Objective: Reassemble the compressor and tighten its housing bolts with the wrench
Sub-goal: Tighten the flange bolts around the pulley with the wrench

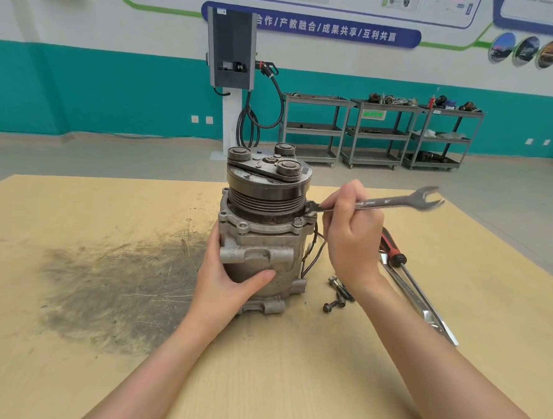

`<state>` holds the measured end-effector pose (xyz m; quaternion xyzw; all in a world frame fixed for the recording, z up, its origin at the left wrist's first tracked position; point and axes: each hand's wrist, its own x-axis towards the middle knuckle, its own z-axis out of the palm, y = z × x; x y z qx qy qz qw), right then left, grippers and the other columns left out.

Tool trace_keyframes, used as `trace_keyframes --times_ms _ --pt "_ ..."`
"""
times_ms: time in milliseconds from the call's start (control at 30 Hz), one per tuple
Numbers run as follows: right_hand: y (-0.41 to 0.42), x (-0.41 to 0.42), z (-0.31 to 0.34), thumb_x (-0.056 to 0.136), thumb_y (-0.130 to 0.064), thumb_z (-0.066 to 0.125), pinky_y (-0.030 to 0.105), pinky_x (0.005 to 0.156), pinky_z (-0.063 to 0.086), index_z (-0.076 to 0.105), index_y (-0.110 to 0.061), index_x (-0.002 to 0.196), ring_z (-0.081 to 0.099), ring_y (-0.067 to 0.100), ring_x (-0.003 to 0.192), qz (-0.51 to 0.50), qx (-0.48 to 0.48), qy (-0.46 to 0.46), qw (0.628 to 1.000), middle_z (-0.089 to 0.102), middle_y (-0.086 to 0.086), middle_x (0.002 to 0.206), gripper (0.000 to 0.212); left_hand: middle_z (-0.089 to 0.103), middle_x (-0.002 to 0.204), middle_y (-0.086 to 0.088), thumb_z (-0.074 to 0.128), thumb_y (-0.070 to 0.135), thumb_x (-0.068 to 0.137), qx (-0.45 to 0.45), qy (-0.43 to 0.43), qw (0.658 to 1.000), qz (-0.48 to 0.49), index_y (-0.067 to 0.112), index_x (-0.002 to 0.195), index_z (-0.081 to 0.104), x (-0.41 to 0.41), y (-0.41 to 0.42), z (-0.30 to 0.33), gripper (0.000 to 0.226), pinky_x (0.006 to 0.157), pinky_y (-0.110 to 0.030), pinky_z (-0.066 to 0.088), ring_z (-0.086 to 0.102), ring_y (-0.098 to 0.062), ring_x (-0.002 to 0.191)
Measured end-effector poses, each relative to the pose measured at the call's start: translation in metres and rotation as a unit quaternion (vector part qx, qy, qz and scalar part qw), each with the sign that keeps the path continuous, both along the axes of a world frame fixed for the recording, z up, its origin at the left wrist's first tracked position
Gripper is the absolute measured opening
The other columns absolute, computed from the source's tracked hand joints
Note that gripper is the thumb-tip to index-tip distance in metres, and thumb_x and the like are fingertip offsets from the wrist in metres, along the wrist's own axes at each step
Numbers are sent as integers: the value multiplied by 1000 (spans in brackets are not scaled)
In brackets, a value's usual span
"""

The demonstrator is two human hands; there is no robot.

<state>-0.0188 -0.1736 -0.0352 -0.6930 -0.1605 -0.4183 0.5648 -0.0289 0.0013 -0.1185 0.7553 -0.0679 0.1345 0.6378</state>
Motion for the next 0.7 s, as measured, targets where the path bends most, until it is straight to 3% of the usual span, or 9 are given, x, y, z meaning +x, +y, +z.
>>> trace_keyframes --times_ms 100,200,400,500,633,700 --pt "5 -3 3 100 -38 33 34 41 35 50 -21 69 43 17 41 20 -6 0 1000 44 -8 47 39 58 138 3 84 56 51 -1 0 1000 -2 23 147 34 0 0 0 114 111 -47 43 52 -15 131" --pt "-1 2 11 104 -41 29 23 40 35 56 -29 61 42 13 37 80 130 52 987 43 -2 40 52 58 137 4 84 56 51 -2 1 1000 -4 23 147 34 0 1 0 114 110 -47 44 52 -14 130" --pt "-22 19 12 106 -40 33 18 37 29 48 -15 71 37 11 35 175 309 260 898 36 -2 43 46 57 139 5 84 56 51 -4 2 1000 -6 26 148 33 1 1 -2 114 112 -46 42 51 -13 132" --pt "-21 18 8 104 -44 37 18 39 30 50 -16 72 38 12 38 227 303 307 873 37 -2 44 44 56 140 7 84 57 51 -3 1 1000 -4 29 149 31 2 0 -2 115 113 -45 41 50 -12 132" --pt "-18 14 10 104 -44 36 21 42 33 52 -15 73 42 13 41 264 231 286 892 42 0 45 45 55 141 9 83 58 50 -3 0 1000 -4 35 148 30 1 0 -2 114 113 -42 41 49 -9 133" --pt "-16 14 12 104 -45 35 20 40 34 51 -14 74 42 12 40 253 243 278 894 42 0 45 46 56 141 8 83 57 51 -2 -3 1000 -6 34 147 31 1 0 -2 112 113 -43 41 49 -10 133"
